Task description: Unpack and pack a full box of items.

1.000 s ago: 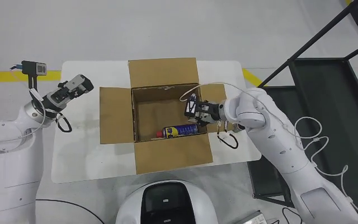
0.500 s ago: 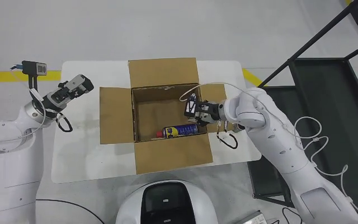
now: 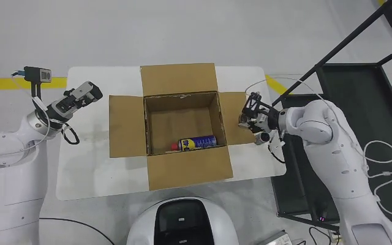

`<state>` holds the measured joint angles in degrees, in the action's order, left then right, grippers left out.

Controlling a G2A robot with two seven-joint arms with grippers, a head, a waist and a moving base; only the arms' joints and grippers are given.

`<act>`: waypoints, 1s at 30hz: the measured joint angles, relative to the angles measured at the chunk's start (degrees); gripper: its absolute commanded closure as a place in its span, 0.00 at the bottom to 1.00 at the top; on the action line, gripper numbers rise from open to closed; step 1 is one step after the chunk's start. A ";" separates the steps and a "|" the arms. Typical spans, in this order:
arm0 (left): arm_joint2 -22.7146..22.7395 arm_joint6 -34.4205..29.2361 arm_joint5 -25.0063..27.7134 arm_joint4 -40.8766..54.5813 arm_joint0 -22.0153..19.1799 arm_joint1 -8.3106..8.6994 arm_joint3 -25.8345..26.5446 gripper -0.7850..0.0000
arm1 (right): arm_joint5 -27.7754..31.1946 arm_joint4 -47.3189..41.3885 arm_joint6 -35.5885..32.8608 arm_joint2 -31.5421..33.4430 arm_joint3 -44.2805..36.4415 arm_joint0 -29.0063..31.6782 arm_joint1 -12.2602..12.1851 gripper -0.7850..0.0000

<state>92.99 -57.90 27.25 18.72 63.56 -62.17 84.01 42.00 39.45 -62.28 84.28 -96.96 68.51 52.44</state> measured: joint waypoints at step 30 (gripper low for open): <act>0.00 0.00 0.00 0.00 0.00 0.00 0.00 0.00 | -1.51 7.43 0.17 -0.66 17.40 9.91 -3.21 1.00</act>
<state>92.99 -57.90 27.25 18.72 63.56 -62.17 84.01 40.48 46.88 -62.11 83.62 -79.56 78.42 49.23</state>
